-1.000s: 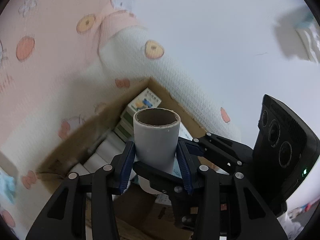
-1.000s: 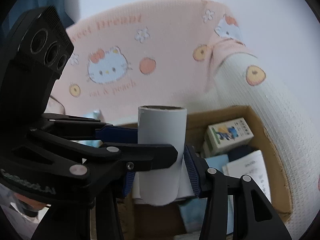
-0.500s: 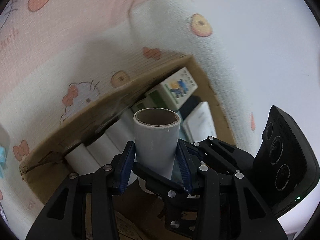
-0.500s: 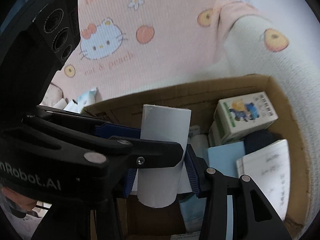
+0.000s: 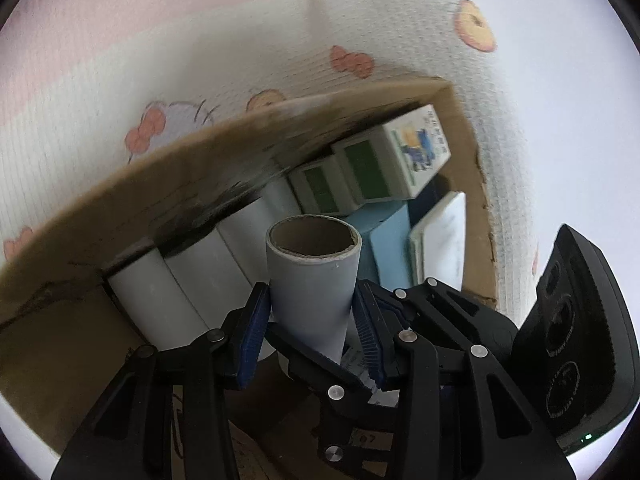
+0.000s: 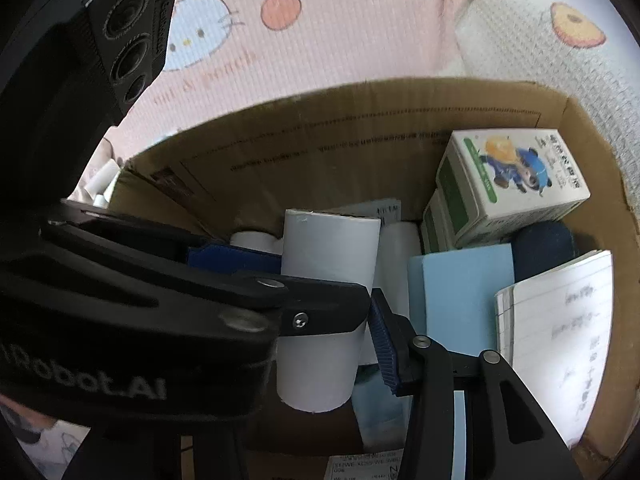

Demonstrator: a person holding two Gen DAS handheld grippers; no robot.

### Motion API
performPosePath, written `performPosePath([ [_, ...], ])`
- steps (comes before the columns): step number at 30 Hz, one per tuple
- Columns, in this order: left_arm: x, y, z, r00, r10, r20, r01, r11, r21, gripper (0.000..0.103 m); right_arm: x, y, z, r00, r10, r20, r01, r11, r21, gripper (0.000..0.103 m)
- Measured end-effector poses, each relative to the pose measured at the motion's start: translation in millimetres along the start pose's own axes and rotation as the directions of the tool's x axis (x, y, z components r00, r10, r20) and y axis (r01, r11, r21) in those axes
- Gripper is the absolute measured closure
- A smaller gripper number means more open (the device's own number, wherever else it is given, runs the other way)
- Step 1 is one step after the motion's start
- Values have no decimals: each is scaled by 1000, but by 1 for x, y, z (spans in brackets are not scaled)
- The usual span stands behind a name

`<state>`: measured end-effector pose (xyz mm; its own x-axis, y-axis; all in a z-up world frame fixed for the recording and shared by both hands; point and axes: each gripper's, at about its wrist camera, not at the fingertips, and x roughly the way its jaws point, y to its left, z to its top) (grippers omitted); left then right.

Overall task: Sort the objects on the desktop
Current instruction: 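Lower the tube into the box beside the standing tubes with both grippers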

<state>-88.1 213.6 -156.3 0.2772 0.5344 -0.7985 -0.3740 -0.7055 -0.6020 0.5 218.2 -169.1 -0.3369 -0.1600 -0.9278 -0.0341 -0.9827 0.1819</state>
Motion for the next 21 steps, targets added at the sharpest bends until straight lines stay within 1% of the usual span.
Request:
performPosePath([
  [3, 1, 2, 2, 1000, 6, 5, -6, 1000, -24, 57, 4, -3, 3, 1000, 11, -28, -11, 1000, 14, 62],
  [8, 7, 9, 6, 1000, 10, 10, -9, 994, -112, 57, 6, -6, 9, 998, 14, -59, -12, 1000, 28, 62],
  [10, 10, 13, 7, 999, 40, 7, -38, 984, -172, 57, 8, -8, 10, 997, 21, -78, -18, 999, 38, 62],
  [12, 12, 18, 9, 996, 86, 24, -77, 966, -245, 57, 10, -10, 8, 995, 50, -83, -45, 997, 65, 62],
  [13, 12, 20, 10, 996, 91, 23, -82, 959, -272, 57, 10, -11, 7, 995, 58, -87, -52, 996, 76, 62],
  [14, 14, 24, 11, 996, 83, 15, -75, 949, -305, 57, 10, -12, 6, 994, 62, -88, -55, 995, 79, 62],
  [16, 14, 28, 12, 998, 62, 4, -57, 939, -338, 56, 8, -11, 4, 995, 53, -84, -47, 996, 72, 62],
  [18, 17, 29, 11, 999, 49, -15, -51, 936, -349, 57, 7, -12, 2, 994, 53, -92, -47, 997, 68, 62],
  [21, 19, 33, 18, 997, 34, -67, -56, 931, -360, 55, 9, -10, 1, 992, 51, -119, -44, 997, 59, 62],
])
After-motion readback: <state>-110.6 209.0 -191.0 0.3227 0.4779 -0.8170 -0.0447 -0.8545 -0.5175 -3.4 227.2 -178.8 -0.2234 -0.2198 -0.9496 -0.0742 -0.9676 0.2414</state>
